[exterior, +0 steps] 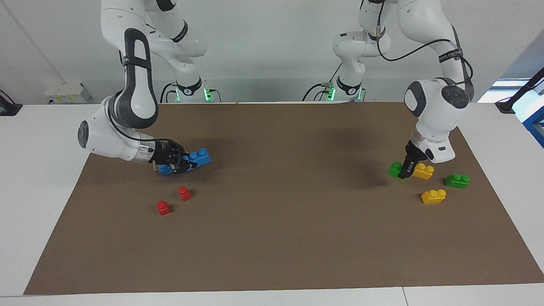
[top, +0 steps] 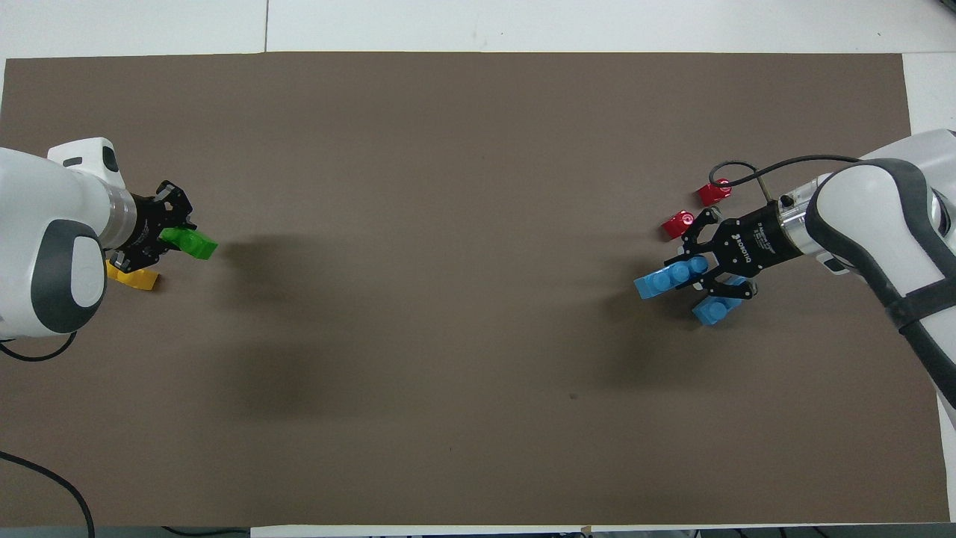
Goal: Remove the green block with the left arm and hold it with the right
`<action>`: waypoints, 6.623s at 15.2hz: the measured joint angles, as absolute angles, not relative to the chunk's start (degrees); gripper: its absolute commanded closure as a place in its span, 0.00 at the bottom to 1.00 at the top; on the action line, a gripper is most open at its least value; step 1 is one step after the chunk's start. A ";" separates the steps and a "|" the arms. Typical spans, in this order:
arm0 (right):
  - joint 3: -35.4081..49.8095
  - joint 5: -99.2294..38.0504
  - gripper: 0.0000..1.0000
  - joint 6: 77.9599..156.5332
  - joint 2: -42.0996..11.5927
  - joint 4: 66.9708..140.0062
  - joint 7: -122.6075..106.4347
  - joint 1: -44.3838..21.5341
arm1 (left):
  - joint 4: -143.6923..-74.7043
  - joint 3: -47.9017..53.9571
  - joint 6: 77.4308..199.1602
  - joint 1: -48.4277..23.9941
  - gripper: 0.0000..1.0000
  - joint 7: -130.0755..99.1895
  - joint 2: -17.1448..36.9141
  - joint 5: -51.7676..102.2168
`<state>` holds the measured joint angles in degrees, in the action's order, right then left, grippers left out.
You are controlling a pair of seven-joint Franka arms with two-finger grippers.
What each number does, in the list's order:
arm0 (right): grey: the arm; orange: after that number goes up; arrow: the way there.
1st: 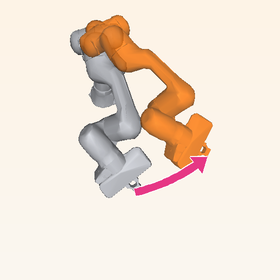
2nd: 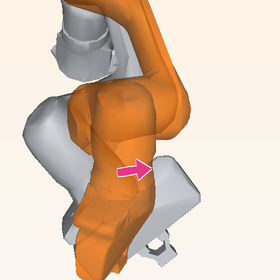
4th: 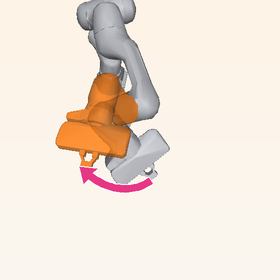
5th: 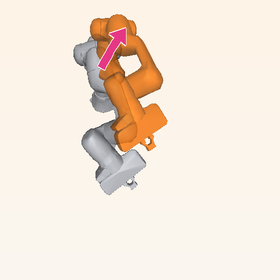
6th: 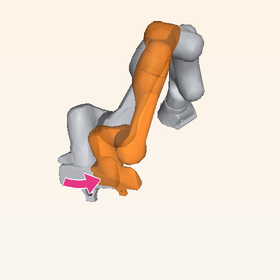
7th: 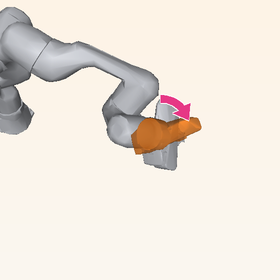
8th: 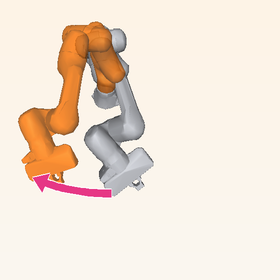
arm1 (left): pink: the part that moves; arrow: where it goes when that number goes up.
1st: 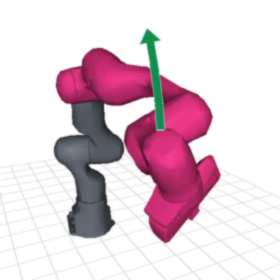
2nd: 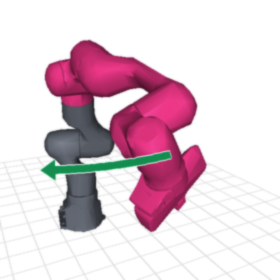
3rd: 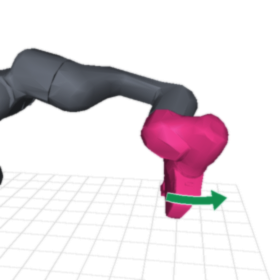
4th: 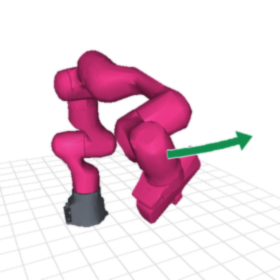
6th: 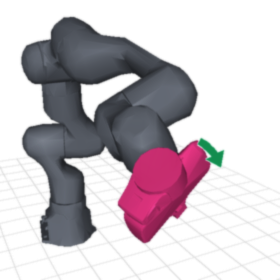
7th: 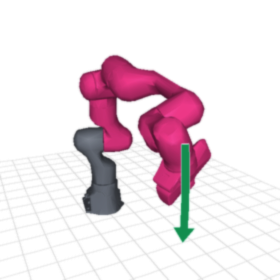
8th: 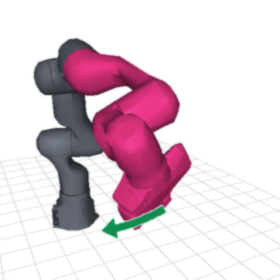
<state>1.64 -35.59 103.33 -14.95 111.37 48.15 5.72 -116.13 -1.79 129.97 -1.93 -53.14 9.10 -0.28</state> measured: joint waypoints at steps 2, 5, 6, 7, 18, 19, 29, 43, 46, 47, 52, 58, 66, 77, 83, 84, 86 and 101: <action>1.63 -34.54 0.93 103.70 -14.96 111.56 48.10 5.74 | -116.15 -1.81 131.07 -1.60 1.00 -52.70 9.95 -0.28; 1.61 -34.08 0.93 104.03 -15.14 111.77 46.87 6.21 | -116.15 -1.81 132.93 -1.52 1.00 -52.53 11.42 -0.28; 1.58 -34.08 0.93 104.25 -15.20 111.77 46.55 6.62 | -116.15 -1.81 133.49 -1.51 1.00 -52.37 11.96 -0.28; 1.57 -34.08 0.93 104.69 -15.17 111.71 46.42 7.02 | -116.15 -1.80 134.16 -1.51 1.00 -52.02 12.61 -0.28; 1.94 -34.07 0.93 108.07 -15.49 110.91 46.40 7.07 | -115.91 -1.75 137.33 -0.52 1.00 -50.12 16.05 -0.28; 2.02 -34.07 0.93 108.21 -15.55 110.92 46.40 7.07 | -115.91 -1.75 137.34 -0.46 1.00 -49.70 16.13 -0.28; 2.07 -34.07 0.88 110.99 -19.99 111.10 43.31 7.08 | -115.93 -1.67 137.72 -0.31 0.00 -47.51 16.63 -0.28; 2.39 -34.08 0.01 113.68 -21.76 111.12 43.27 6.94 | -104.07 -1.00 119.11 -0.32 0.00 -39.18 11.35 -0.28; 2.40 -34.08 0.01 113.68 -21.76 111.12 43.27 6.94 | -99.54 -0.95 113.58 -0.32 0.00 -34.22 9.74 -0.28; 2.42 -34.09 0.01 113.68 -21.76 111.12 43.27 6.94 | -98.12 -0.95 111.84 -0.32 0.00 -30.73 9.19 -0.28; 2.93 -34.17 0.01 113.76 -20.44 109.92 48.85 4.33 | -95.65 -0.92 104.83 -0.32 0.00 -18.60 4.57 -0.27; 2.99 -34.10 0.00 113.77 -14.08 108.79 53.39 1.83 | -91.69 -0.38 94.44 -1.25 0.00 -9.14 1.31 -0.27; 2.83 -24.79 0.00 113.77 -7.30 104.66 51.55 1.92 | -88.89 0.20 87.54 -2.97 0.00 -4.75 -0.27 -0.27; 2.67 -4.91 0.00 108.04 2.26 103.37 35.34 2.57 | -90.39 0.05 87.77 -3.01 0.00 -5.76 -1.92 -0.27; 3.02 -4.45 0.00 106.29 -0.58 103.04 12.86 2.40 | -90.40 0.08 87.96 -3.01 0.00 -5.76 -1.93 -0.27; 2.85 -4.31 0.00 105.20 -0.43 102.62 9.32 2.56 | -90.40 0.08 87.97 -3.01 0.00 -5.76 -1.93 -0.27; 2.45 -4.21 0.00 102.94 0.15 101.92 5.09 3.04 | -90.40 0.14 88.00 -3.01 0.00 -5.76 -1.94 -0.27; 2.69 -1.66 0.01 93.46 0.09 96.37 4.66 3.31 | -90.68 0.37 89.46 -3.05 0.00 -5.76 -1.96 -0.27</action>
<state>2.69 -1.66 93.46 0.09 96.37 4.66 3.31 -90.68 0.37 89.46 -3.05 -5.76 -1.96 -0.27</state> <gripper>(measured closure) 0.000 0.000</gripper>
